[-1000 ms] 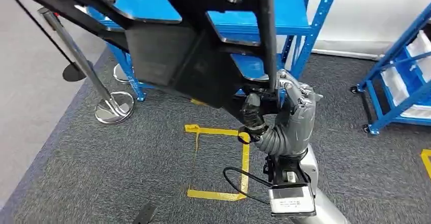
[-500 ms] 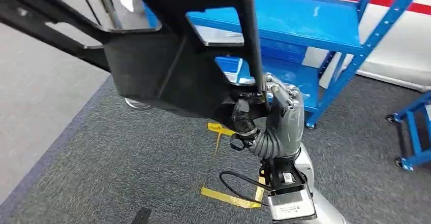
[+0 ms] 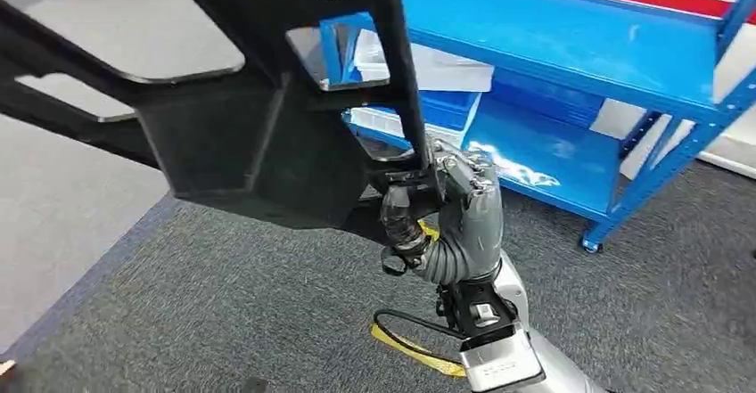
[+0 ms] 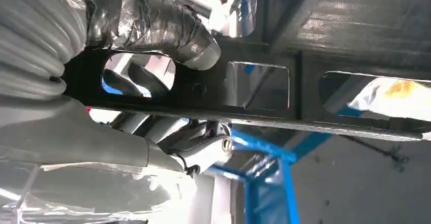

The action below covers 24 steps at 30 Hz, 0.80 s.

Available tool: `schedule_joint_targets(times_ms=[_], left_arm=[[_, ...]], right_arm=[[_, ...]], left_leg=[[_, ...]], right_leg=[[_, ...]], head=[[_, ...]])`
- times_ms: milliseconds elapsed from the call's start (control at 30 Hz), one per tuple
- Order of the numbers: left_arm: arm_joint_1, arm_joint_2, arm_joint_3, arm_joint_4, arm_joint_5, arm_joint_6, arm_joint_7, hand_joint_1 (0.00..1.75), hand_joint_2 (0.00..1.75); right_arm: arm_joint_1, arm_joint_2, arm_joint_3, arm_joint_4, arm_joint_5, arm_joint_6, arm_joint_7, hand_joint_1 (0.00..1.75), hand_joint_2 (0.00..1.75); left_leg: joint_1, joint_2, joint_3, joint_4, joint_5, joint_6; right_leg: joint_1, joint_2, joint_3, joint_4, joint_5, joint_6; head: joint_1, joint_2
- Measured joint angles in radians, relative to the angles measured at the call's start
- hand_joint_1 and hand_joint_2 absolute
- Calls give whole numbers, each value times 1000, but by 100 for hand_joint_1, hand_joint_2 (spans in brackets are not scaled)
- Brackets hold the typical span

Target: Take the parts from the cabinet and place them on the table.

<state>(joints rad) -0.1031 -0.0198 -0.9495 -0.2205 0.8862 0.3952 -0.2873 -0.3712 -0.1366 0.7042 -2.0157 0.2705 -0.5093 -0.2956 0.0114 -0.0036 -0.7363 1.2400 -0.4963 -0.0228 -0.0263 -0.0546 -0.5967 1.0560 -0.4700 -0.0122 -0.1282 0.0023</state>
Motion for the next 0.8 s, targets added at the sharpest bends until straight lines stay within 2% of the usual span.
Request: schedule_joint_targets(times_ms=[33,67,100,133,200,233,267,300,533,600,633,667,700,733,767,800], left_arm=[[-1,0,0,0,0,0,4,0,175],[-3,2,0,0,1,0,8,0,175],[-6,4,0,0,2,0,13,0,175],[-8,5,0,0,3,-1,14,0,175],[-4,10,1,0,4,-4,17,0,175],[-3,12,2,0,4,-5,18,0,175],[1,12,2,0,4,-8,18,0,175],[0,13,2,0,3,-9,18,0,175],[0,13,2,0,3,-9,18,0,175],[0,13,2,0,3,-12,18,0,175],[-2,14,2,0,2,-14,17,0,175],[-6,15,2,0,-6,-21,16,0,175],[-7,16,2,0,-8,-23,15,0,175],[-6,16,2,0,-10,-26,15,0,175],[-1,20,2,0,-21,-35,15,0,175],[-1,30,2,0,-30,-39,13,0,175]], right_arm=[[0,5,0,2,-1,4,-4,175,175],[0,9,0,3,-3,7,-7,175,175],[0,14,0,6,-4,7,-11,175,175],[1,17,2,9,-7,8,-14,175,175],[1,26,3,17,-10,8,-20,175,175],[1,31,3,18,-12,8,-21,175,175],[1,32,3,21,-13,5,-22,175,175],[1,33,4,21,-13,4,-23,175,175],[1,33,4,21,-13,4,-23,175,175],[1,34,4,21,-13,3,-26,175,175],[2,35,4,21,-14,3,-27,175,175],[8,35,4,24,-14,-1,-27,175,175],[12,35,4,24,-14,-3,-28,175,175],[15,35,4,24,-14,-5,-28,175,175],[19,35,4,25,-14,-15,-28,175,175],[25,35,4,24,-12,-15,-28,175,175]], left_leg=[[-1,16,62,-113,51,5],[-7,57,107,-195,71,12],[-22,82,111,-210,56,23],[-22,71,113,-215,62,31],[-23,50,103,-214,61,39],[-22,38,120,-230,67,48],[-11,29,131,-243,76,53],[-10,23,134,-249,77,56],[-10,23,134,-249,77,56],[-10,19,134,-247,79,60],[-10,14,134,-248,80,65],[-11,-7,132,-245,79,67],[-12,-17,132,-244,78,68],[-13,-27,132,-242,78,69],[-10,-92,128,-210,59,58],[-4,-131,100,-194,60,37]], right_leg=[[0,-12,4,0,-2,3],[1,-21,7,-2,-3,5],[7,-29,9,-4,-4,9],[6,-37,10,-6,-4,13],[6,-55,17,-15,-3,22],[9,-62,28,-21,-6,32],[4,-29,26,-8,-15,35],[5,-1,20,6,-26,35],[5,2,19,8,-27,35],[4,17,11,29,-41,35],[5,30,-6,64,-61,33],[7,48,-68,189,-116,33],[7,51,-96,242,-132,34],[7,52,-114,272,-134,35],[-2,96,-17,40,21,36],[1,122,-10,17,0,23]], head=[[0,0],[0,0],[-1,0],[-1,0],[-5,0],[-5,0],[-2,0],[0,0],[0,0],[-6,0],[-6,0],[-5,0],[-5,0],[-6,0],[-5,0],[-6,0]])
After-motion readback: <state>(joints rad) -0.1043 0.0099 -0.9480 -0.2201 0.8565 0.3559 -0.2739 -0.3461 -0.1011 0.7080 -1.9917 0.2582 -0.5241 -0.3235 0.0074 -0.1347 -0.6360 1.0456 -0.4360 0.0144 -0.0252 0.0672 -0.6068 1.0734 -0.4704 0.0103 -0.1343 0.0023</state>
